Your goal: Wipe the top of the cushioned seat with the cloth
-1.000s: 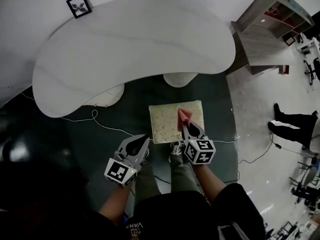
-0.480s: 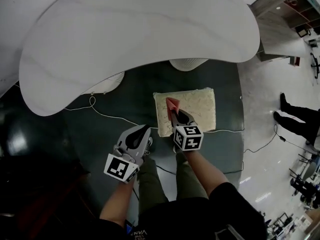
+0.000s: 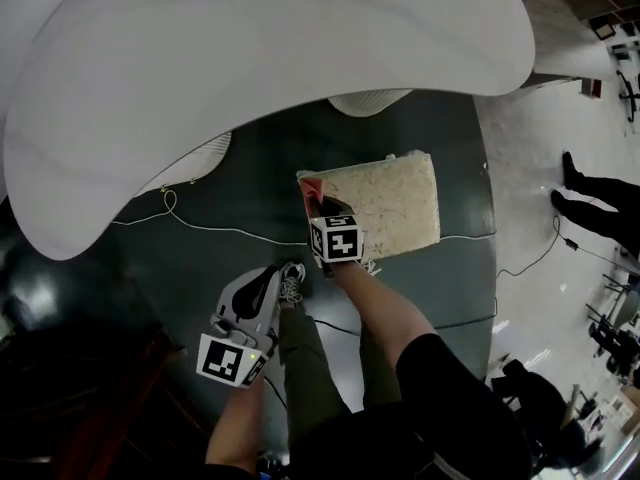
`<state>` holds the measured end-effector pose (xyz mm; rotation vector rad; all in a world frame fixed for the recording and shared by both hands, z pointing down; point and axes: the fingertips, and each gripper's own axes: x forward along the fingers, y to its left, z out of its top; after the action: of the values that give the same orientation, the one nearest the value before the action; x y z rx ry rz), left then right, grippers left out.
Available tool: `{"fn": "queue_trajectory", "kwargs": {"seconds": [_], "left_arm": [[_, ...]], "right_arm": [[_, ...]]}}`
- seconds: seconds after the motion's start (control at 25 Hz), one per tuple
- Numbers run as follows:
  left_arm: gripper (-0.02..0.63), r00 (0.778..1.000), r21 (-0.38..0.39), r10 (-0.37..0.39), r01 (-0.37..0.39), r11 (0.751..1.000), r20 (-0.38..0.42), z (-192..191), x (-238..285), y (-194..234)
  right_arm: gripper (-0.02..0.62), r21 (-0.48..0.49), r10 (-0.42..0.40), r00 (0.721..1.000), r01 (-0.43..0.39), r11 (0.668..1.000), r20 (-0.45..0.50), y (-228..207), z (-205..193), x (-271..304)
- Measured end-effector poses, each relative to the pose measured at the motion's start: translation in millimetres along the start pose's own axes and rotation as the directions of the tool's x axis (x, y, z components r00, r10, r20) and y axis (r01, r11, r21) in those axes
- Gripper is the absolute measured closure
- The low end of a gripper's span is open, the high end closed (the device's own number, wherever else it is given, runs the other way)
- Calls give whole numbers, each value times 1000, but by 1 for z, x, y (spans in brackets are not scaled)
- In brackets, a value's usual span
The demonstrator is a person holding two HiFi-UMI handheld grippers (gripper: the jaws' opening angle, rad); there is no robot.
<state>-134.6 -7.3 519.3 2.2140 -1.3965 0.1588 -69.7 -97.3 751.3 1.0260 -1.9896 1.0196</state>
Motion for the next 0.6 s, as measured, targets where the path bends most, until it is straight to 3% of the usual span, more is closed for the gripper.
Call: {"fn": "queue_trajectory", "kwargs": {"seconds": [0.32, 0.44, 0.6], "left_arm": [[588, 1000, -29, 5, -6, 1000, -30, -23, 4, -13], [588, 1000, -32, -5, 4, 999, -25, -19, 14, -23], [588, 999, -29, -38, 37, 999, -29, -17, 34, -40]], "right_arm": [[568, -97, -43, 996, 36, 995, -73, -17, -13, 11], [568, -139, -67, 995, 57, 989, -69, -45, -7, 3], [568, -118, -150, 986, 141, 983, -70, -106, -1, -20]]}}
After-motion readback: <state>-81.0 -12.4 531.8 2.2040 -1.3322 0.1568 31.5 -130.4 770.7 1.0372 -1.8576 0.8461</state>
